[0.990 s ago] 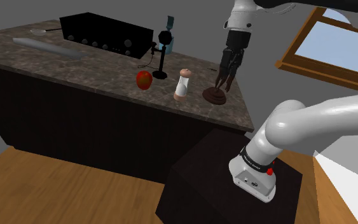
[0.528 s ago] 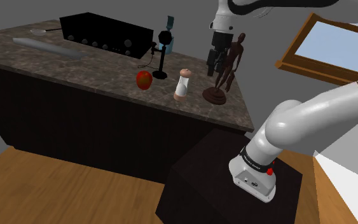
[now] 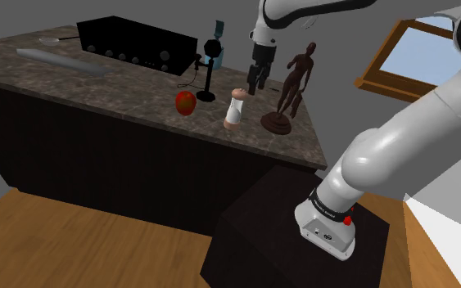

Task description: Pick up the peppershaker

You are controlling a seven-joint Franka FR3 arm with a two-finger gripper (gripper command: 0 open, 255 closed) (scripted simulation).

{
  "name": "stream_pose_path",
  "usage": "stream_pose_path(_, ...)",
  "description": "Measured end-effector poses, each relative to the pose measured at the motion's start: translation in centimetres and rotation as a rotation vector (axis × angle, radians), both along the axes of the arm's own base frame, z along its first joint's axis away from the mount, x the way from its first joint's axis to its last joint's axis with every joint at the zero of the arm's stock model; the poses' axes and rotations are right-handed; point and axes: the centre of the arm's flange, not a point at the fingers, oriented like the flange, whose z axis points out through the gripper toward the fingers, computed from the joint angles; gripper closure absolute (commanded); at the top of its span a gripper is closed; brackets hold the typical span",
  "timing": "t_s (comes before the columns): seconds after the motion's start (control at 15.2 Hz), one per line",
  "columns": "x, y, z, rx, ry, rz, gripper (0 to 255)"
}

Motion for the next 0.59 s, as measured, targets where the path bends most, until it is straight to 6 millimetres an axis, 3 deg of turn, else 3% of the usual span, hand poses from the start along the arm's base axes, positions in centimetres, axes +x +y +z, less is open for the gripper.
stream_pose_path(0.46, 7.9, -1.9, -1.9, -0.029, -0.043, 0.083, 0)
stream_pose_path(0.59, 9.0, -2.1, -2.8, -0.032, -0.048, 0.092, 0)
